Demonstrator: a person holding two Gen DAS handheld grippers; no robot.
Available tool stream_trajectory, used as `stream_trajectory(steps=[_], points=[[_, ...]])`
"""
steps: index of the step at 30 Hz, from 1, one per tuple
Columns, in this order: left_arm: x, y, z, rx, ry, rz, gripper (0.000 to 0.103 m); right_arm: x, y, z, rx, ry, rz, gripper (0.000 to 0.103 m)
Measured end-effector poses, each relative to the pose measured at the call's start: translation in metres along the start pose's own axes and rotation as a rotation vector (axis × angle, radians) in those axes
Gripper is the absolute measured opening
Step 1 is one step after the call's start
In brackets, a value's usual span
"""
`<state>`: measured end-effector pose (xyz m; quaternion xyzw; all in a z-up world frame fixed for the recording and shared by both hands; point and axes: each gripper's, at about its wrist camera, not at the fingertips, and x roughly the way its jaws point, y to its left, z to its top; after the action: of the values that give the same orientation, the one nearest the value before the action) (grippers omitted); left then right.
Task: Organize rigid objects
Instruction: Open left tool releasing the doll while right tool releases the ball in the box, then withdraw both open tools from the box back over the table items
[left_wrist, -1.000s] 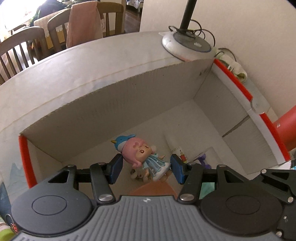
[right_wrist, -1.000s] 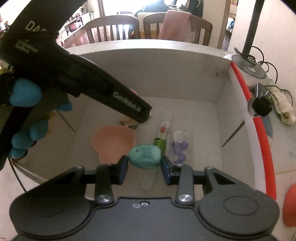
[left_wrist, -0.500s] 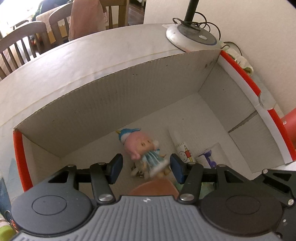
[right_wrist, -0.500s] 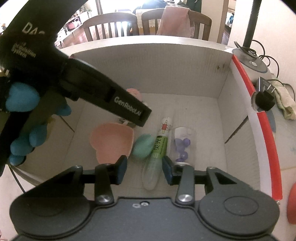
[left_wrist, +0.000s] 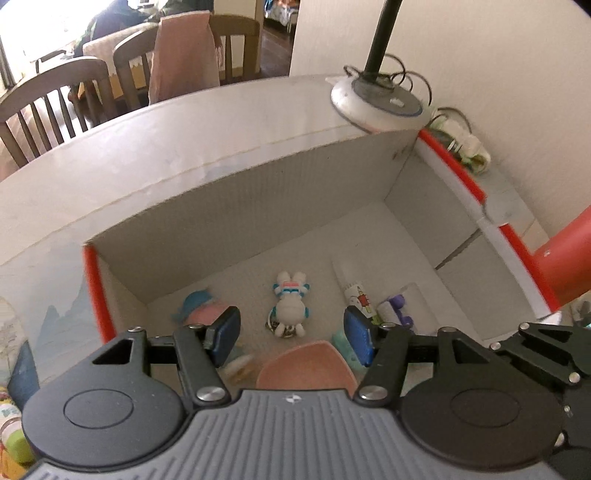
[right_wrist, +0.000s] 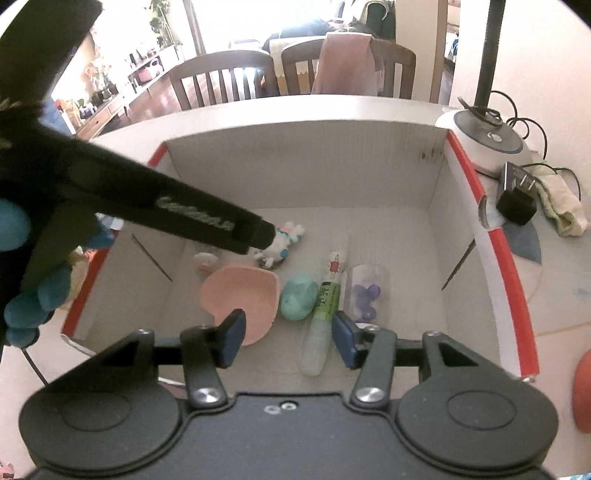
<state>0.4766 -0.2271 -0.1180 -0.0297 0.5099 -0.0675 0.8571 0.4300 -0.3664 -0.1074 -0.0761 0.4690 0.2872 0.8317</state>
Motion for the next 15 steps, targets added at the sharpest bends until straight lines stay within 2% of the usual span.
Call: stream_trajectory(steps=[7,15], points=[[-0.039,0.002,-0.015,-0.016,-0.072,-0.008,0.061,-0.026,0.011,0.0,-0.021,-0.052,0.01,0.06],[-0.091,0.012,-0.043,-0.053,-0.155,-0.018,0.061,-0.055,0.026,-0.004,-0.043,-0.098,0.048,0.064]])
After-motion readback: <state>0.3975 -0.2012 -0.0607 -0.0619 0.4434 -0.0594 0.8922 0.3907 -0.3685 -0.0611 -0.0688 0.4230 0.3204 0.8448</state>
